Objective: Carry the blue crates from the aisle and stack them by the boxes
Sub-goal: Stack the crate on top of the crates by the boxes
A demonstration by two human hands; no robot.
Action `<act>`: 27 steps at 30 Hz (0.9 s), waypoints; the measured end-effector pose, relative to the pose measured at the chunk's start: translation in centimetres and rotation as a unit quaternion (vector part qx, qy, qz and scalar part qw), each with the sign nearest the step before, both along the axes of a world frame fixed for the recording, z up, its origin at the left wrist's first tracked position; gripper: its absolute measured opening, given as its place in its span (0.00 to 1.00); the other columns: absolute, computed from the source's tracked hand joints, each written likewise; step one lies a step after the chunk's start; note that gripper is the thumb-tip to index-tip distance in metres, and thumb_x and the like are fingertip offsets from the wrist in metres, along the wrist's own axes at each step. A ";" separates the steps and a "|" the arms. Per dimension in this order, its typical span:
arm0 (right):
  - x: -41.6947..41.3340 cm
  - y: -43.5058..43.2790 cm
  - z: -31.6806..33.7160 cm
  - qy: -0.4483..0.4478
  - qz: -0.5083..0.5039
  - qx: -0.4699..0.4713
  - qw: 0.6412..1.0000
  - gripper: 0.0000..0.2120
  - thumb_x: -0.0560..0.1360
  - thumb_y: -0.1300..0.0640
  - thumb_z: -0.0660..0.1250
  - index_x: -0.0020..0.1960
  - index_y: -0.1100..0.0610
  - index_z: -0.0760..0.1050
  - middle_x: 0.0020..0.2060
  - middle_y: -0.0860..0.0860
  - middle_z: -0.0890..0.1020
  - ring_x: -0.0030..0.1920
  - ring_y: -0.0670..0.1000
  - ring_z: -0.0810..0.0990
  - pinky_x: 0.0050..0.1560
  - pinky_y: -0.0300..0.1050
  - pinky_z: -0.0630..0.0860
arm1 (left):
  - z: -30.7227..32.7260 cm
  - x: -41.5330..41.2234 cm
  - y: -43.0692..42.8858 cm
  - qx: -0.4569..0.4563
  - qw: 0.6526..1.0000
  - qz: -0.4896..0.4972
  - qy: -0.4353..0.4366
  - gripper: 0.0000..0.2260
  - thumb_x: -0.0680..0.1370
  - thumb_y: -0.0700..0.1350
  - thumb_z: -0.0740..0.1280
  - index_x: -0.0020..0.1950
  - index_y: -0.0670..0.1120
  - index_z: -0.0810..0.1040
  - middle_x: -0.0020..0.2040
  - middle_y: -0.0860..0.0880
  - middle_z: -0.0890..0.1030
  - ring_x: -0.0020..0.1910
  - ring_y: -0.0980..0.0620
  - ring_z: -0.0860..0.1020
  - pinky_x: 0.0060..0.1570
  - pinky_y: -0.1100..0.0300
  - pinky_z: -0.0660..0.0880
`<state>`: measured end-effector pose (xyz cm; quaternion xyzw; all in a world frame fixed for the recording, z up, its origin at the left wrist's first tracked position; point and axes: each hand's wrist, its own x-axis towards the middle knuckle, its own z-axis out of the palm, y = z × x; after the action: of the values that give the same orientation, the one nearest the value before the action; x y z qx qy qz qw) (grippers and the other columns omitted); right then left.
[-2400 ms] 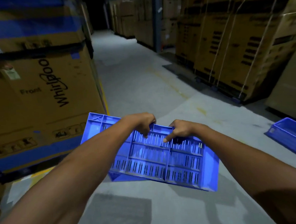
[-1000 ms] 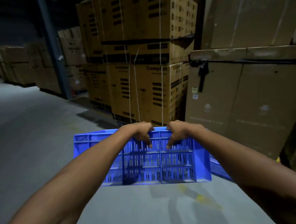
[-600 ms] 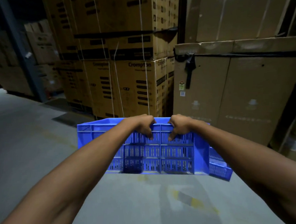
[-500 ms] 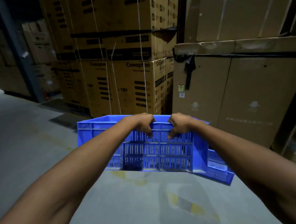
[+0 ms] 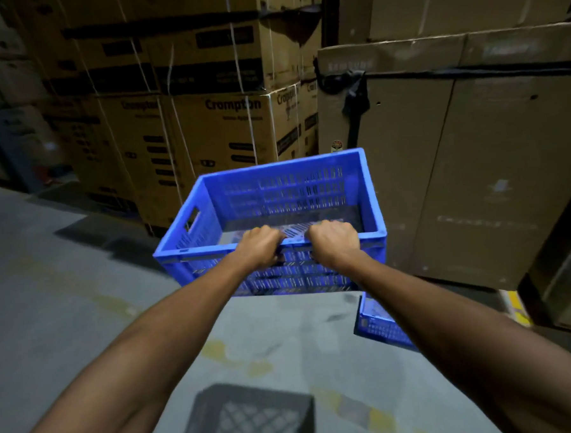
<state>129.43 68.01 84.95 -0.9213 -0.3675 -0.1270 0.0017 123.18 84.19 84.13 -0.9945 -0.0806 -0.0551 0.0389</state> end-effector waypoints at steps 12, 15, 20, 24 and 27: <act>15.5 7.7 -1.2 0.016 -0.081 0.035 0.996 0.08 0.72 0.51 0.71 0.50 0.49 0.79 0.46 0.53 0.83 0.48 0.59 0.82 0.40 0.48 0.69 | 0.7 18.6 9.0 0.050 0.992 -0.115 0.028 0.12 0.72 0.52 0.72 0.49 0.46 0.78 0.51 0.41 0.80 0.51 0.38 0.79 0.42 0.51 0.72; 18.3 7.9 -1.5 0.051 -0.104 0.032 0.993 0.06 0.71 0.52 0.72 0.48 0.49 0.79 0.39 0.51 0.79 0.44 0.58 0.81 0.40 0.48 0.71 | 0.5 22.2 9.4 0.039 0.986 -0.151 0.052 0.10 0.72 0.50 0.73 0.47 0.47 0.76 0.47 0.45 0.79 0.47 0.42 0.78 0.41 0.52 0.71; 23.2 6.2 -2.8 0.077 -0.115 0.022 0.990 0.06 0.73 0.49 0.73 0.47 0.48 0.78 0.37 0.49 0.76 0.41 0.55 0.78 0.39 0.47 0.69 | -1.2 27.9 8.1 0.015 0.982 -0.171 0.082 0.08 0.73 0.48 0.72 0.50 0.48 0.78 0.44 0.48 0.79 0.44 0.46 0.77 0.44 0.51 0.75; 27.7 3.3 -3.8 0.088 -0.110 0.018 0.990 0.10 0.72 0.48 0.74 0.51 0.48 0.79 0.37 0.49 0.76 0.39 0.54 0.76 0.39 0.48 0.70 | -2.5 32.4 5.1 0.003 0.980 -0.176 0.092 0.09 0.73 0.48 0.72 0.51 0.50 0.78 0.45 0.49 0.79 0.44 0.47 0.76 0.45 0.51 0.76; 31.3 0.2 -5.1 0.092 -0.105 0.019 0.990 0.10 0.72 0.48 0.74 0.50 0.49 0.79 0.37 0.49 0.77 0.39 0.54 0.77 0.38 0.48 0.70 | -3.7 35.5 2.1 0.011 0.982 -0.167 0.087 0.11 0.73 0.49 0.72 0.55 0.51 0.78 0.46 0.48 0.79 0.44 0.47 0.76 0.44 0.52 0.74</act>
<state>160.71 68.21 79.84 -0.9624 -0.2643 -0.0483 0.0396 158.72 86.30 80.42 -0.9944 0.0910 0.0251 0.0468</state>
